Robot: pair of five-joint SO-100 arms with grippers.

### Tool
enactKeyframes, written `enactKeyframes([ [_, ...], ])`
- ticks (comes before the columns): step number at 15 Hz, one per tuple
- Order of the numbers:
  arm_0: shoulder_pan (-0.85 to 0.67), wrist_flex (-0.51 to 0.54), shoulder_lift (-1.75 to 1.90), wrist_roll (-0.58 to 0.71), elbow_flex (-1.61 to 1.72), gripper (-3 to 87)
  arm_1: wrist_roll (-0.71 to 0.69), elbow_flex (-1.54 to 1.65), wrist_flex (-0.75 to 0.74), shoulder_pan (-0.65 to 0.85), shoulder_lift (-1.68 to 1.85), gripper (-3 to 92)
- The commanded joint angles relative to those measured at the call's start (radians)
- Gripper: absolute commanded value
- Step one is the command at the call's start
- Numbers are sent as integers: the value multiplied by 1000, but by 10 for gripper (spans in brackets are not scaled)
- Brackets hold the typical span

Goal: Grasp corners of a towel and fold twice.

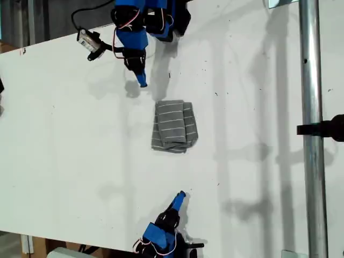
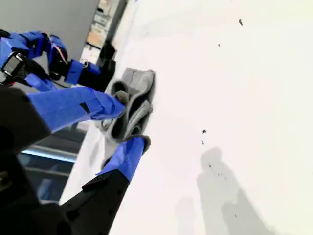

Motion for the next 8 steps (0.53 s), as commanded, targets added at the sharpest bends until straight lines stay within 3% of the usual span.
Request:
enactKeyframes([
  [1,-29,78,6,-115,9,116,92,137,187,-51,314,-2],
  [2,-28,152,6,-252,9,116,132,172,258,-74,351,-2],
  [3,-35,198,2,-273,9,112,146,210,282,-95,348,-2],
  [5,-28,195,5,140,9,107,265,267,367,-137,348,43],
  [8,-32,193,5,135,9,107,272,262,396,-193,351,43],
])
